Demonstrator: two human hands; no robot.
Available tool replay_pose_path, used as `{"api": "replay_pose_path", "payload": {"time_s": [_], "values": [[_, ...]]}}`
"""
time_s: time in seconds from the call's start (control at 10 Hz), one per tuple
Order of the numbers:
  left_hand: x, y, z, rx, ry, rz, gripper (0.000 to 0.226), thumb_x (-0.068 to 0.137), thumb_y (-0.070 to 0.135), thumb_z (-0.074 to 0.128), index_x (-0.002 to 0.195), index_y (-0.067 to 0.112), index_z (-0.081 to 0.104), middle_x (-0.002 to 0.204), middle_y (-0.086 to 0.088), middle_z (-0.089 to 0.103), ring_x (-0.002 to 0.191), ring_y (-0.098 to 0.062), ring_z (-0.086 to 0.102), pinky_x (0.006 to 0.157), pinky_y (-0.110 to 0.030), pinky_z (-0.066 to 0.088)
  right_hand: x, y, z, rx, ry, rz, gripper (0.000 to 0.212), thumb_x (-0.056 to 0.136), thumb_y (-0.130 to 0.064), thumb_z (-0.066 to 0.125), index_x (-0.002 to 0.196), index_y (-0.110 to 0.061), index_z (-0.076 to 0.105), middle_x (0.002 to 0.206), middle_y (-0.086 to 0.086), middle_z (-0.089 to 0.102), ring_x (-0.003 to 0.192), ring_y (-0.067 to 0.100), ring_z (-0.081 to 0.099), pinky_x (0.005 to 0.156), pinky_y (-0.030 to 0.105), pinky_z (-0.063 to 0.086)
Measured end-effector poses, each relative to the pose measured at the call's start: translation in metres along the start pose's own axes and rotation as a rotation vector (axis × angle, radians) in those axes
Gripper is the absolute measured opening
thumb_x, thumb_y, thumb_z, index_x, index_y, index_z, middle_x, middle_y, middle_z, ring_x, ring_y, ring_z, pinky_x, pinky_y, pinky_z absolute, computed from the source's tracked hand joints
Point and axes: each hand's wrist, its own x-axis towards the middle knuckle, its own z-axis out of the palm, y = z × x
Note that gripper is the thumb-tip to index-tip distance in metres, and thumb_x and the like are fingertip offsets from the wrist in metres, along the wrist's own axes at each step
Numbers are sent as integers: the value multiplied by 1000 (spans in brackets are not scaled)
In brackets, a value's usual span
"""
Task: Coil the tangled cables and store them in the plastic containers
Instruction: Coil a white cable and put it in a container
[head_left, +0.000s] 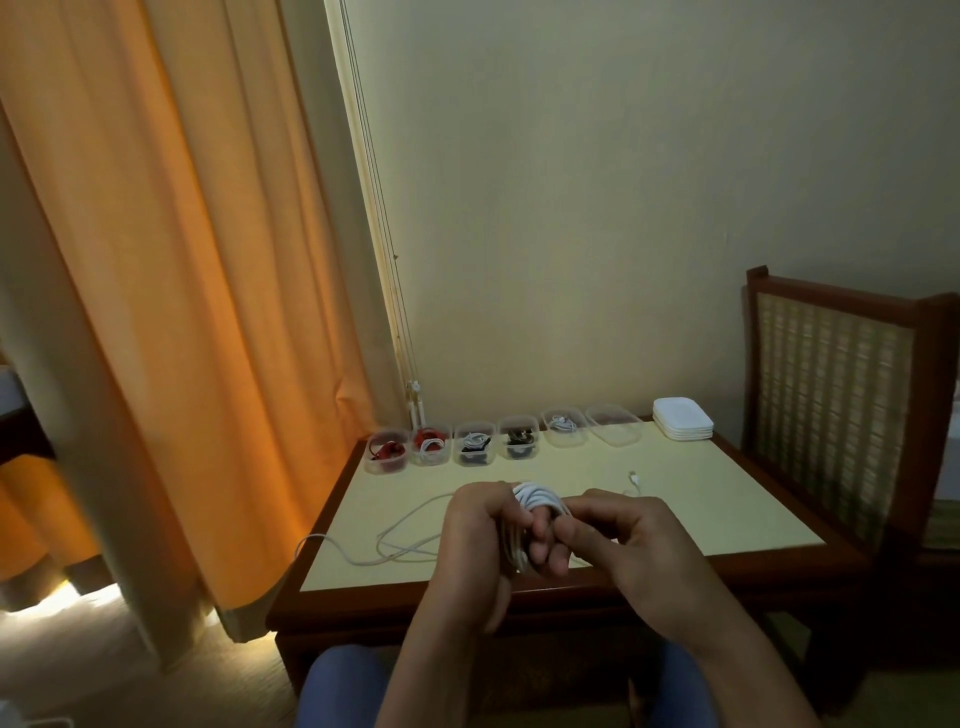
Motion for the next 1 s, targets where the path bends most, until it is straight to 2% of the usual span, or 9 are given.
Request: {"api": "replay_pose_path", "payload": {"time_s": [0.1, 0.2, 0.3, 0.4, 0.5, 0.7, 0.8, 0.9, 1.0], "values": [[10, -5, 0, 63, 180, -103, 27, 81, 2, 44, 55, 1, 50, 44, -9, 47, 37, -21, 49, 49, -26, 47, -1, 5, -1, -24, 41, -3, 16, 91, -33, 66, 98, -36, 80, 93, -3, 75, 95, 15, 70, 88, 33, 52], [17, -6, -14, 97, 109, -256, 41, 96, -7, 38, 57, 0, 50, 41, -9, 53, 34, -22, 55, 78, -41, 59, -2, 8, -4, -17, 36, 4, 16, 93, -31, 67, 100, -33, 80, 94, -1, 75, 96, 16, 69, 90, 35, 52], [3, -2, -8, 87, 181, -222, 51, 98, -9, 39, 50, 1, 51, 36, -5, 52, 31, -17, 54, 55, -30, 54, 0, 11, -4, -78, 52, -12, 15, 94, -29, 66, 99, -33, 80, 89, -1, 73, 90, 17, 68, 84, 36, 53], [7, -6, 17, 137, 434, -3, 35, 96, -8, 44, 62, 3, 47, 38, -1, 49, 31, -18, 46, 43, -27, 42, 1, 15, -4, -109, 70, -27, 15, 95, -29, 66, 99, -34, 80, 87, 0, 72, 88, 20, 67, 82, 47, 54], [12, -15, 13, 108, 462, 41, 33, 95, -8, 42, 65, 2, 46, 39, -2, 48, 31, -17, 46, 40, -26, 42, 1, 17, -5, -103, 83, -34, 14, 94, -31, 66, 98, -33, 80, 87, 0, 72, 88, 21, 68, 84, 52, 53], [8, -7, 11, 115, 143, 82, 10, 61, 11, 45, 60, 2, 50, 47, -11, 51, 42, -21, 51, 50, -27, 46, -3, 15, -8, -27, 67, 40, 24, 93, -37, 64, 113, -33, 75, 106, -9, 75, 104, 11, 69, 97, 46, 54], [5, -6, 7, 64, 74, 78, 15, 60, 14, 45, 49, 7, 54, 47, -12, 48, 44, -23, 51, 54, -30, 44, -4, 14, -6, -72, 41, 10, 18, 96, -38, 61, 108, -33, 75, 101, -7, 74, 99, 13, 69, 91, 46, 54], [15, -14, 1, 46, 238, 30, 28, 78, 1, 39, 51, 2, 49, 42, -10, 44, 35, -22, 46, 47, -28, 42, -4, 13, -1, -148, 64, -89, 15, 98, -33, 62, 98, -33, 77, 89, -6, 71, 84, 18, 66, 78, 44, 54], [20, -17, 5, 60, 358, 115, 31, 84, -16, 39, 61, 2, 48, 42, -9, 47, 32, -20, 47, 38, -27, 41, -4, 14, 3, -153, 129, -153, 13, 96, -36, 65, 102, -35, 77, 82, -6, 70, 75, 19, 64, 68, 39, 53]]}}
